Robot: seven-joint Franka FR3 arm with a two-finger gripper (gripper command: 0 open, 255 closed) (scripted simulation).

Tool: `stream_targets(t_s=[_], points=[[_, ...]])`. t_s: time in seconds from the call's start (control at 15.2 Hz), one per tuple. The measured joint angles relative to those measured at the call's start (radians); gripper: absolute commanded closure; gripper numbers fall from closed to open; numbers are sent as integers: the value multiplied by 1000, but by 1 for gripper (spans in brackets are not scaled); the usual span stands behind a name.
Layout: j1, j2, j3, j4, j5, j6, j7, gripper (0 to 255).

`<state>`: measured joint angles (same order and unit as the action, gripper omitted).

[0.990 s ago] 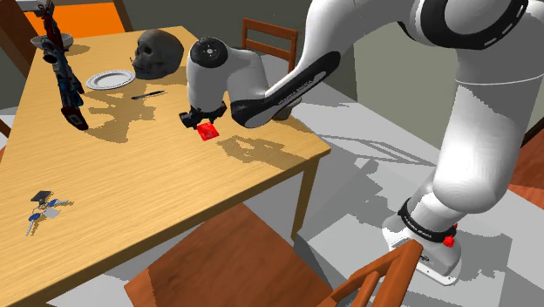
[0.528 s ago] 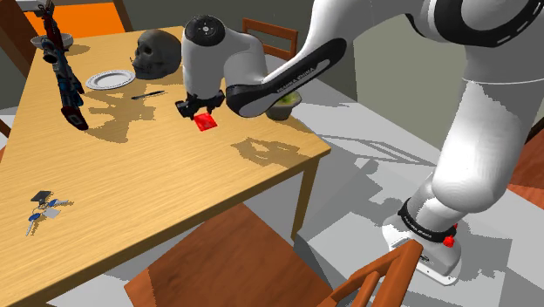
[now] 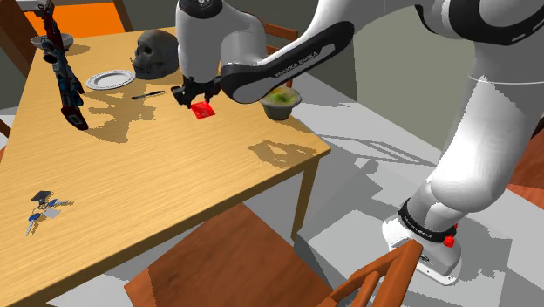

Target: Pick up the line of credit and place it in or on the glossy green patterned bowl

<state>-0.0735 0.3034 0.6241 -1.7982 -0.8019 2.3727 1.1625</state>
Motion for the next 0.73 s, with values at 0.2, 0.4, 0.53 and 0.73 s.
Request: stream_targets(t_s=[0.2,0.4,0.53,0.73], points=[[-5,-13,9,16,25,-22,-25,255],[-7,-23,19,42,51,-50,-52,255],[-24,-47,23,30,74,-48,-75,255],[-93,-126,22,-65,136,17,-136,255]])
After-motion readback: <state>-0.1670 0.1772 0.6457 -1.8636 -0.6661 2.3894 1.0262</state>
